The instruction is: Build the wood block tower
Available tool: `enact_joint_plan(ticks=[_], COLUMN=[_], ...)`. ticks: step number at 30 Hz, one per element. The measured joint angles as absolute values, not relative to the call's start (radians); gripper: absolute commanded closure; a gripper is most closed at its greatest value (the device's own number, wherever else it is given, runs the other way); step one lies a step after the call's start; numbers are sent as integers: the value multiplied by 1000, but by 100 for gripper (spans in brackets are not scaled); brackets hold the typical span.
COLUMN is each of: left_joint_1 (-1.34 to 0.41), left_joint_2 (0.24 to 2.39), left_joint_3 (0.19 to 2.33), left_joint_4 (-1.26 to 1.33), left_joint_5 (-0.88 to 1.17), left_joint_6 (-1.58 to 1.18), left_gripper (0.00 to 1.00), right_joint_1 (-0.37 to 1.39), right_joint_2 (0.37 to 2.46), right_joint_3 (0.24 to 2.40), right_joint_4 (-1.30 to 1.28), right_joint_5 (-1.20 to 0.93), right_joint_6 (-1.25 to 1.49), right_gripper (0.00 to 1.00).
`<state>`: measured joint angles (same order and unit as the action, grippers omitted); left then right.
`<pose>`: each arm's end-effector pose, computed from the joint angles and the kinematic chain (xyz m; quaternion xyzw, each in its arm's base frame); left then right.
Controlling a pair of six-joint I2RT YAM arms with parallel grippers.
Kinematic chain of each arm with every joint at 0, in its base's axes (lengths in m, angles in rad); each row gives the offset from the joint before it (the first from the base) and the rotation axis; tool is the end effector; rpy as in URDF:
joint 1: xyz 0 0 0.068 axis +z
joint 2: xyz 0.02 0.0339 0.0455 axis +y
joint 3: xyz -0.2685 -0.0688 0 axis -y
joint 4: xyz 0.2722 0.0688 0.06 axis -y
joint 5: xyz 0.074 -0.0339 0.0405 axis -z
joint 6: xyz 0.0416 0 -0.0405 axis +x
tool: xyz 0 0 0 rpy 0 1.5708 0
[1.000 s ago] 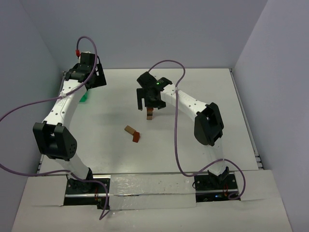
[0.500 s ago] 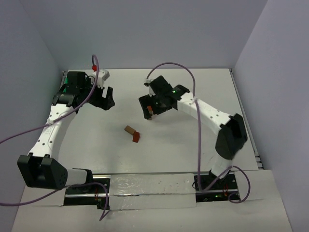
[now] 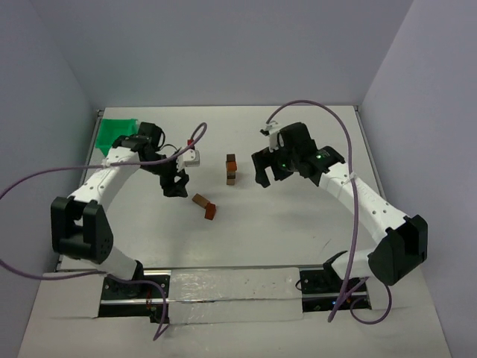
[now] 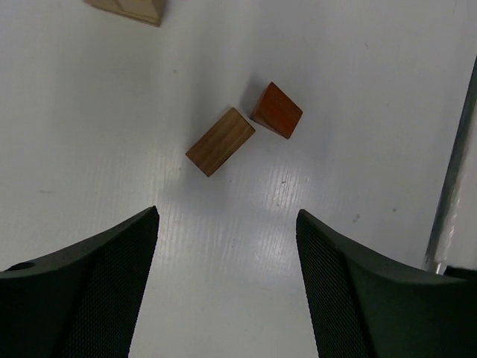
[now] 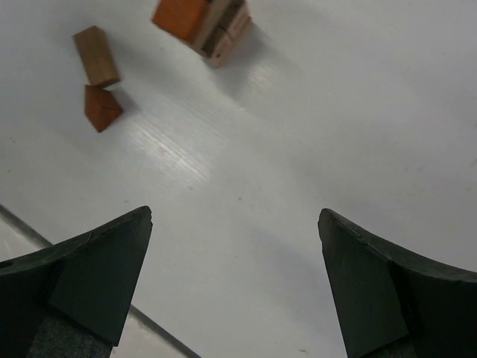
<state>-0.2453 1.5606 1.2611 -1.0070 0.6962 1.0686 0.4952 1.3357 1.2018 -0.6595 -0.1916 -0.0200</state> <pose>0.3066 -0.1043 0.2568 0.6047 0.7104 -0.2603 0.2488 0.2741 0.1570 0.3159 -0.2697 0.8815 0.1748 0.3458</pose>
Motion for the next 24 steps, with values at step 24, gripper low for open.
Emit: enact_joint_plan(ticks=[24], left_joint_1=[-396], left_joint_2=[1884], left_joint_3=[1287], left_joint_4=[-943], left_joint_5=[578], left_joint_6=[1577], left_gripper=[35], right_joint_1=[234], right_joint_2=[1330], right_joint_3=[1131], right_joint_4=[-708], right_joint_5=[-198], right_joint_6=[-17], right_gripper=[0])
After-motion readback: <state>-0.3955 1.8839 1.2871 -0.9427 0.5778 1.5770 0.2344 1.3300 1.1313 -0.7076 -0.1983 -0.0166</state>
